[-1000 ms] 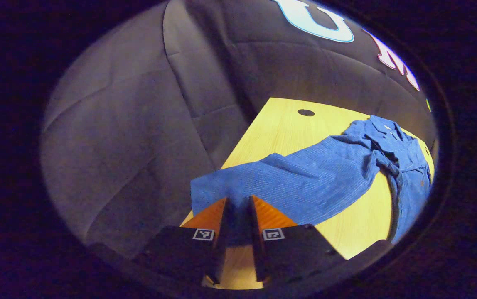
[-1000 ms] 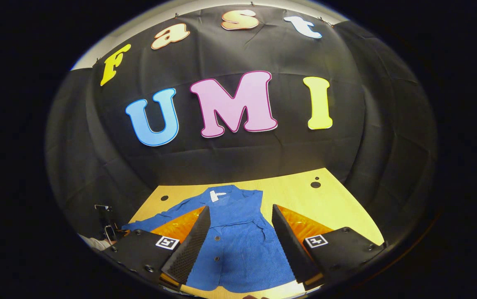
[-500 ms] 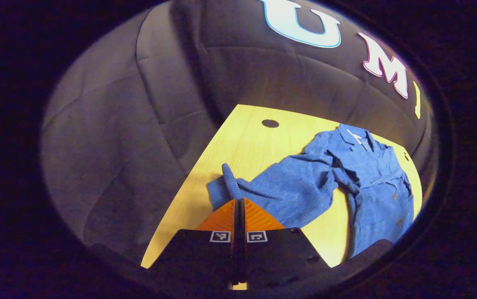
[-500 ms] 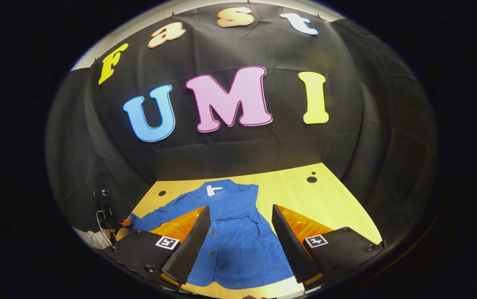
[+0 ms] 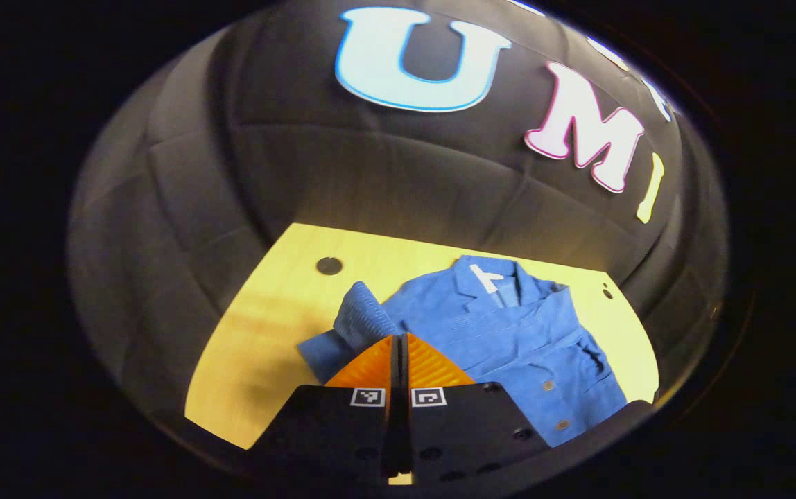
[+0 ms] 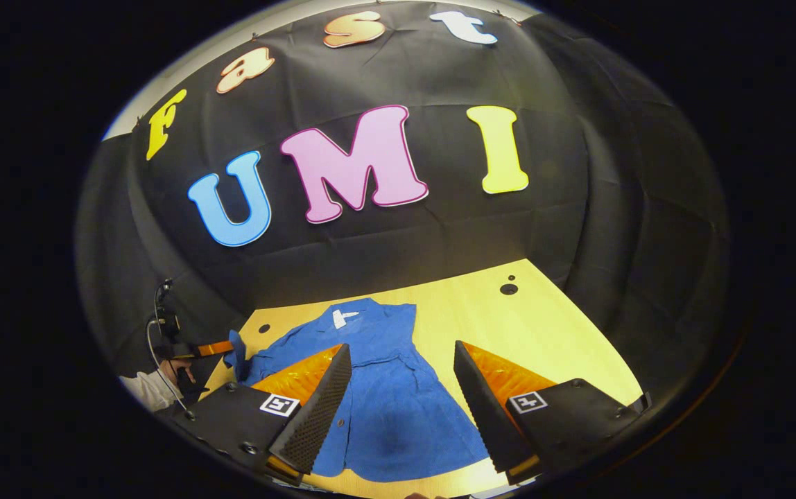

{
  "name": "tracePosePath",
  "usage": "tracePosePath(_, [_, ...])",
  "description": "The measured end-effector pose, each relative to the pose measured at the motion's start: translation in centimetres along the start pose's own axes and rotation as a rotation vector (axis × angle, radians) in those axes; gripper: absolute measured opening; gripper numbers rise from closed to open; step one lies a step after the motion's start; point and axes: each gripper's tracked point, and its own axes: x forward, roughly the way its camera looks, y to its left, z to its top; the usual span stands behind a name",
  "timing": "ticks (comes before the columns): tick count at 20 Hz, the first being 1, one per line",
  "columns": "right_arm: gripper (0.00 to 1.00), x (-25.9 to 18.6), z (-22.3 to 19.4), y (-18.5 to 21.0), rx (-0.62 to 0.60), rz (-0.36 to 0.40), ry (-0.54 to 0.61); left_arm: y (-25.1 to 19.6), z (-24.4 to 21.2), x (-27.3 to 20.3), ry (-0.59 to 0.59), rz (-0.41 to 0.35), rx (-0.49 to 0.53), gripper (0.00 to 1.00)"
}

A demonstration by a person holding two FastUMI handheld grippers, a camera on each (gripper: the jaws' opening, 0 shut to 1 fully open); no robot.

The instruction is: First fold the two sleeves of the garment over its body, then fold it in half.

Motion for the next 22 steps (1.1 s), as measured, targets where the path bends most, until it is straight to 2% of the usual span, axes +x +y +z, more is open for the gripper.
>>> tracePosePath(2, [0.94, 0.0, -0.1, -1.8, 0.016, -0.013, 0.004, -4.6, 2.3, 1.9, -0.046, -0.035, 0.052, 0.0])
tracePosePath(5, [0.94, 0.0, -0.3, -4.5, 0.03, -0.039, 0.011, -12.3, 3.6, 4.9, -0.024, -0.129, 0.082, 0.0])
tracePosePath(12, [0.94, 0.6, -0.8, -10.3, 0.067, -0.084, 0.045, -28.8, 1.5, 12.6, 0.068, -0.358, 0.141, 0.0])
tracePosePath(15, [0.93, 1.0, -0.7, -11.8, 0.073, -0.091, 0.058, -31.8, -1.4, 15.5, 0.168, -0.352, 0.217, 0.0])
tracePosePath(17, [0.93, 1.2, -1.0, -12.5, 0.076, -0.087, 0.074, -32.2, -3.4, 16.5, 0.258, -0.303, 0.265, 0.0])
tracePosePath(18, [0.93, 1.5, -1.2, -12.9, 0.077, -0.083, 0.081, -32.6, -3.8, 16.9, 0.264, -0.285, 0.277, 0.0])
tracePosePath(20, [0.93, 2.0, -1.3, -13.4, 0.079, -0.076, 0.095, -34.6, -4.3, 17.2, 0.273, -0.352, 0.237, 0.01])
tracePosePath(22, [0.93, 2.4, -1.2, -13.8, 0.081, -0.069, 0.106, -38.0, -3.6, 17.0, 0.251, -0.468, 0.172, 0.58])
